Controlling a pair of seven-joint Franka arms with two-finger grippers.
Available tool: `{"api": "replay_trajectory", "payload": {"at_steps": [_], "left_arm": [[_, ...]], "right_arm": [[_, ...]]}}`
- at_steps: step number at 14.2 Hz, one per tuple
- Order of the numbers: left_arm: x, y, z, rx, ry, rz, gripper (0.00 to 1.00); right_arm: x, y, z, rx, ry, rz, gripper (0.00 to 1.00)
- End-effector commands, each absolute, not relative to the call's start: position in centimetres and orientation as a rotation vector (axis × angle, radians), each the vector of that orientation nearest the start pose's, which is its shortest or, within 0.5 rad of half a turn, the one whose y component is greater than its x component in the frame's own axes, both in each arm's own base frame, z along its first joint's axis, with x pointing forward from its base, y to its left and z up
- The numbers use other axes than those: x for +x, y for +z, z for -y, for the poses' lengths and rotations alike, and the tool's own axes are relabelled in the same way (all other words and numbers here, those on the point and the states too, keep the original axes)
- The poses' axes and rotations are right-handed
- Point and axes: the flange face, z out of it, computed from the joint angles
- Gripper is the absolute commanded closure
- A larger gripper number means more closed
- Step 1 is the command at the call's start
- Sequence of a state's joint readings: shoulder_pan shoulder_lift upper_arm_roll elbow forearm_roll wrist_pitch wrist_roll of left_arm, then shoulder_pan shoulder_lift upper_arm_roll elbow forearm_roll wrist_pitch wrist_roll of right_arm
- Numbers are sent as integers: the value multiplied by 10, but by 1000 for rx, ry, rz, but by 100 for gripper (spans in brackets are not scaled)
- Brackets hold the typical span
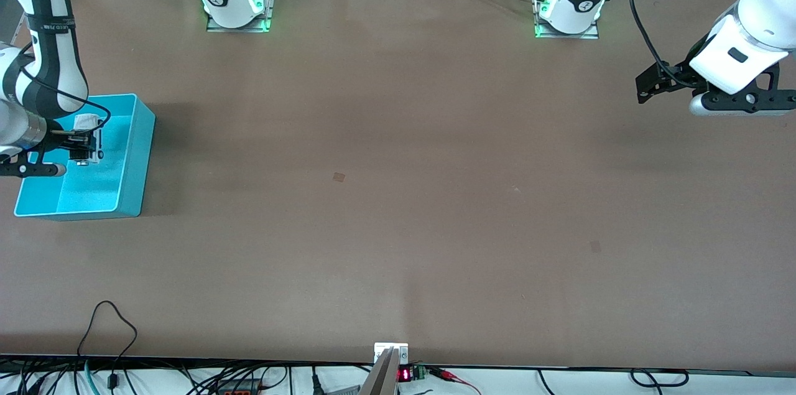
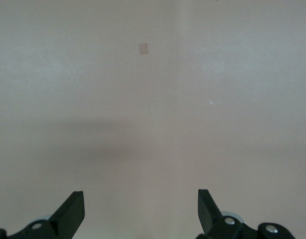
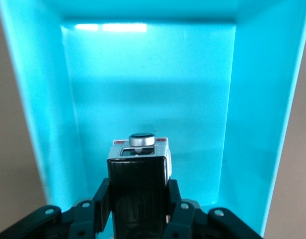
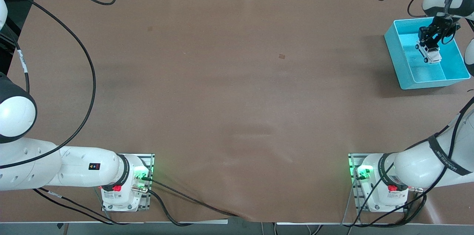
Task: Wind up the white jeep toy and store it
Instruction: 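Carry the jeep with the right gripper into the cyan bin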
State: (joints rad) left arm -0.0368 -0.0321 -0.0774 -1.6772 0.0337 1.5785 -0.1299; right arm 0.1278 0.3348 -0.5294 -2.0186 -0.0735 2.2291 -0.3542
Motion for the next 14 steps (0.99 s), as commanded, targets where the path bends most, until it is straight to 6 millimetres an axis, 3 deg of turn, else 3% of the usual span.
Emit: {"api": "replay_trajectory", "payload": {"at_steps": [1, 5, 10, 14], "left_arm": [[540, 599, 61, -3099, 108, -1, 0], [540, 599, 61, -3099, 107, 2, 0], [540, 599, 61, -3099, 108, -1, 0], [540, 598, 60, -3097, 112, 4, 0]], "right_arm": [[530, 289, 226, -3312, 230, 43, 100], [517, 258, 232, -3328, 199, 34, 100], [506, 238, 241, -3321, 225, 14, 100], [500, 225, 241, -3315, 240, 2, 86]]}}
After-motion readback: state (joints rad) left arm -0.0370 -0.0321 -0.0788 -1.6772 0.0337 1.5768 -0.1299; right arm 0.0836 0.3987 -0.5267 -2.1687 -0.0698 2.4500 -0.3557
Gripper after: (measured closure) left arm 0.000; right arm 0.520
